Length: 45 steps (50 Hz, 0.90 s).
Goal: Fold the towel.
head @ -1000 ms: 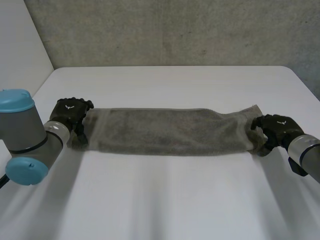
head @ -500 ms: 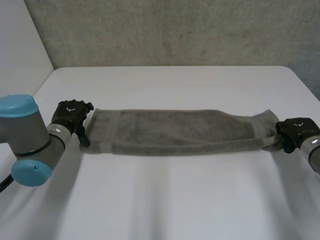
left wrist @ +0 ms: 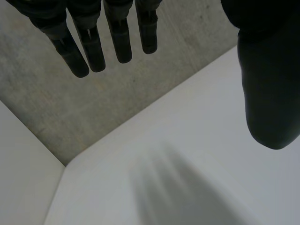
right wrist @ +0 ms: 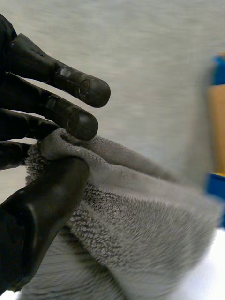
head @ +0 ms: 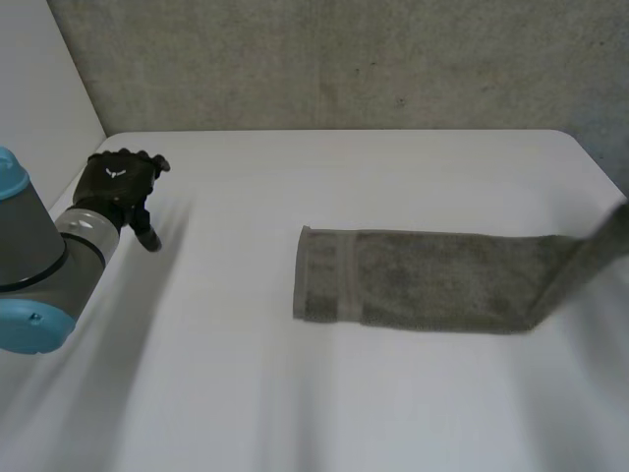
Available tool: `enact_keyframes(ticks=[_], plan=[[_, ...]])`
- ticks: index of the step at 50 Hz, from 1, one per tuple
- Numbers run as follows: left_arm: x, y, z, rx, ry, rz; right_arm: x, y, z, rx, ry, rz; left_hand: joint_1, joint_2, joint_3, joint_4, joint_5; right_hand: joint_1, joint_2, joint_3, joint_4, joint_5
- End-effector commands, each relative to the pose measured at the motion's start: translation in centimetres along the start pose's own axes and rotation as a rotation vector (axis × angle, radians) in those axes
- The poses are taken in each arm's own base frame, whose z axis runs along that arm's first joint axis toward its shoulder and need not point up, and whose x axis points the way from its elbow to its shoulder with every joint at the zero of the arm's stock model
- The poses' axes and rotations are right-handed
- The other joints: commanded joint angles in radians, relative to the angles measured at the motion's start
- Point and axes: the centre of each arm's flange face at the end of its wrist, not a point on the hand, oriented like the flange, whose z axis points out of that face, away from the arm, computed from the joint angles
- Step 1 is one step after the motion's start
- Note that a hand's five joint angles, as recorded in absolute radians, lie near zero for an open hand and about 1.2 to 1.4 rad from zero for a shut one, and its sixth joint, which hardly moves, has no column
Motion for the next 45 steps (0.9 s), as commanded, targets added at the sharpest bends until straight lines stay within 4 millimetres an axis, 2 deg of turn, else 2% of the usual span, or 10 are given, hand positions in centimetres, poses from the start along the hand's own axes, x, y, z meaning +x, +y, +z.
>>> enact_keyframes(ticks=[1, 2, 10, 15, 17, 18, 22, 27, 34, 45], plan=[[0.3, -0.6, -0.2, 0.017, 0.004, 0.002, -10.4, -13.5, -7.3, 0.380, -0.255, 0.004, -0.036, -0.034, -0.043, -0.034, -0.218, 0.073, 0.103, 0.048, 0.054, 0.064], [0.5, -0.6, -0.3, 0.017, 0.008, 0.003, -13.2, -14.3, -8.9, 0.409, -0.330, -0.007, -0.036, -0.034, -0.043, -0.034, -0.218, 0.073, 0.103, 0.048, 0.054, 0.064], [1.9, -0.8, -0.7, 0.021, 0.041, 0.006, -22.8, -14.6, -16.2, 0.478, -0.620, -0.082, -0.036, -0.034, -0.043, -0.034, -0.218, 0.073, 0.103, 0.048, 0.054, 0.064], [2.3, -1.0, -0.9, 0.028, 0.053, 0.008, -24.2, -13.9, -18.0, 0.510, -0.715, -0.082, -0.036, -0.034, -0.043, -0.034, -0.218, 0.073, 0.103, 0.048, 0.054, 0.064], [2.5, -1.2, -0.9, 0.035, 0.057, 0.010, -24.2, -13.8, -18.0, 0.512, -0.729, -0.078, -0.036, -0.034, -0.043, -0.034, -0.218, 0.013, 0.043, -0.012, -0.006, 0.004], [2.8, -1.3, -0.9, 0.041, 0.065, 0.013, -24.0, -13.7, -18.2, 0.522, -0.747, -0.071, -0.036, -0.034, -0.043, -0.034, -0.218, -0.371, -0.341, -0.396, -0.390, -0.380], [3.6, -1.8, -1.0, 0.061, 0.084, 0.015, -22.0, -14.3, -18.4, 0.540, -0.727, -0.027, -0.036, -0.034, -0.043, -0.034, -0.218, -1.149, -1.119, -1.174, -1.168, -1.158], [5.7, -3.3, -1.5, 0.111, 0.134, 0.022, -17.0, -14.4, -16.1, 0.483, -0.634, 0.150, -0.036, -0.034, -0.043, -0.034, -0.218, -1.149, -1.119, -1.174, -1.168, -1.158], [10.5, -5.1, -2.7, 0.180, 0.250, 0.015, -11.4, -10.5, -12.7, 0.273, -0.536, 0.486, -0.036, -0.034, -0.043, -0.034, -0.218, -1.149, -1.119, -1.174, -1.168, -1.158], [17.8, -4.2, -3.9, 0.180, 0.422, -0.045, -10.9, -3.0, -12.5, 0.020, -0.507, 0.559, -0.036, -0.034, -0.043, -0.034, -0.218, -1.149, -1.119, -1.174, -1.168, -1.158]])
